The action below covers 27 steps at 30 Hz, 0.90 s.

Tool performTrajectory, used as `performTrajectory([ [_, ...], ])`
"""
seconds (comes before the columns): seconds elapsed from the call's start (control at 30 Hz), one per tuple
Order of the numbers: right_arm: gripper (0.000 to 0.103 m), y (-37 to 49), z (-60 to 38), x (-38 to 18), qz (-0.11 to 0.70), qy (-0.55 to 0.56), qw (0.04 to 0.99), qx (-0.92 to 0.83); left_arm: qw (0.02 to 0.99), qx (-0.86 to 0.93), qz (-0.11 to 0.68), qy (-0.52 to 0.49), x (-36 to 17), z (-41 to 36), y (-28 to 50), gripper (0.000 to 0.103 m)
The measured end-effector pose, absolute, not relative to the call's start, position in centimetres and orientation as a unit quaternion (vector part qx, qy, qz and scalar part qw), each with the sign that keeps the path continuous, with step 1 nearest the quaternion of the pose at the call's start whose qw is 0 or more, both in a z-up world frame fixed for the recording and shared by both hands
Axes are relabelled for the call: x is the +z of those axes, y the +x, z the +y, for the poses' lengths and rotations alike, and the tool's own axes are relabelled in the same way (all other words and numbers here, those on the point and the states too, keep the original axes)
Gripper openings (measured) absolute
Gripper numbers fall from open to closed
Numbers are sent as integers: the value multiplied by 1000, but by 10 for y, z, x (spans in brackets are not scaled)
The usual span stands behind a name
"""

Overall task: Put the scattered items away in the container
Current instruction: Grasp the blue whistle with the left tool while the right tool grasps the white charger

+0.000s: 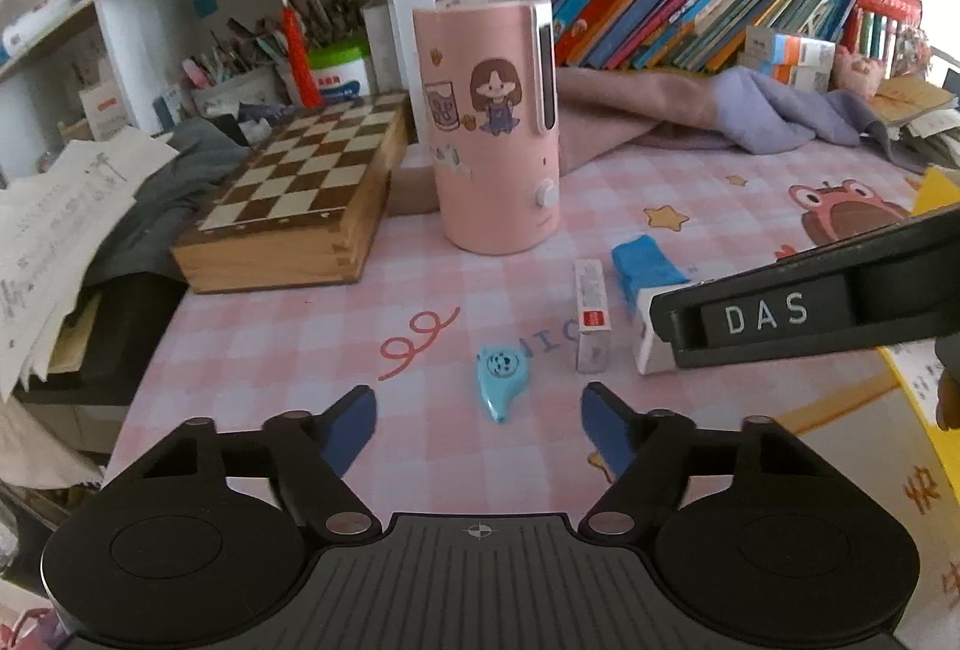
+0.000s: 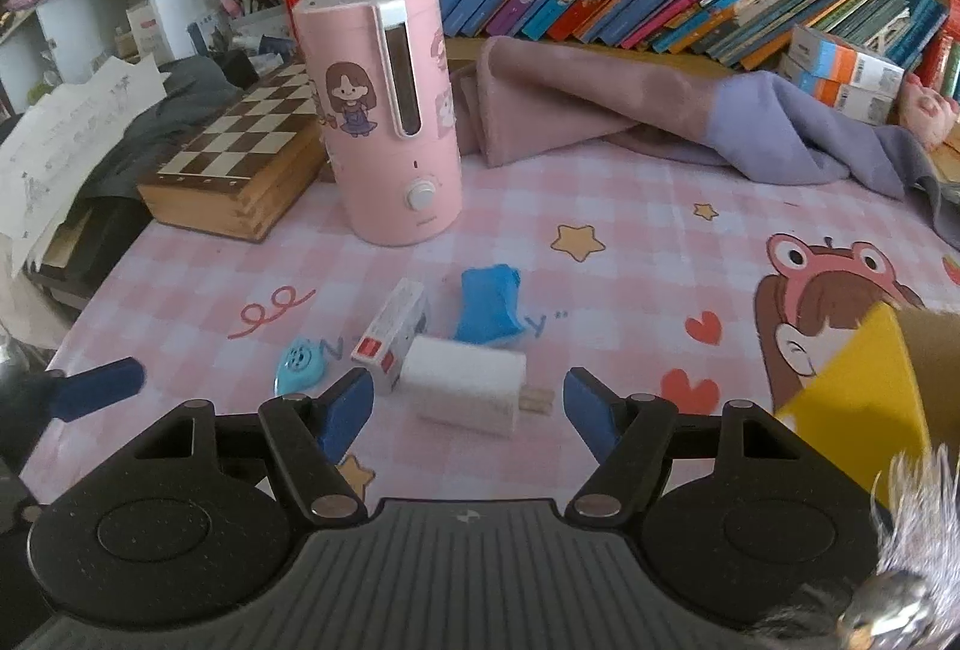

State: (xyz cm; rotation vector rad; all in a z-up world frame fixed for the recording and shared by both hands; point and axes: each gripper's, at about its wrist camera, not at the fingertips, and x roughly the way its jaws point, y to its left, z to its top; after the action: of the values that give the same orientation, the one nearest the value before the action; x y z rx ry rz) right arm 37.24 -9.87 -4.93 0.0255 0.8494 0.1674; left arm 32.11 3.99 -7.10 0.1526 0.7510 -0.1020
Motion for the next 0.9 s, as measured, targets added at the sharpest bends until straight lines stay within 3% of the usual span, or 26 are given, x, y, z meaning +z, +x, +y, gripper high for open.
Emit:
performTrajectory([
  [0.53,67,407,-102,-79,455,23,887,73,911,-69,402,53,-101,35,367,40],
  [0.67,65,408,-101,-80,452,22,889,71,913,-77,397,47,-101,35,369,24],
  [0.9,65,405,-104,-75,446,21,892,76,915,-80,395,33,-93,39,367,23],
])
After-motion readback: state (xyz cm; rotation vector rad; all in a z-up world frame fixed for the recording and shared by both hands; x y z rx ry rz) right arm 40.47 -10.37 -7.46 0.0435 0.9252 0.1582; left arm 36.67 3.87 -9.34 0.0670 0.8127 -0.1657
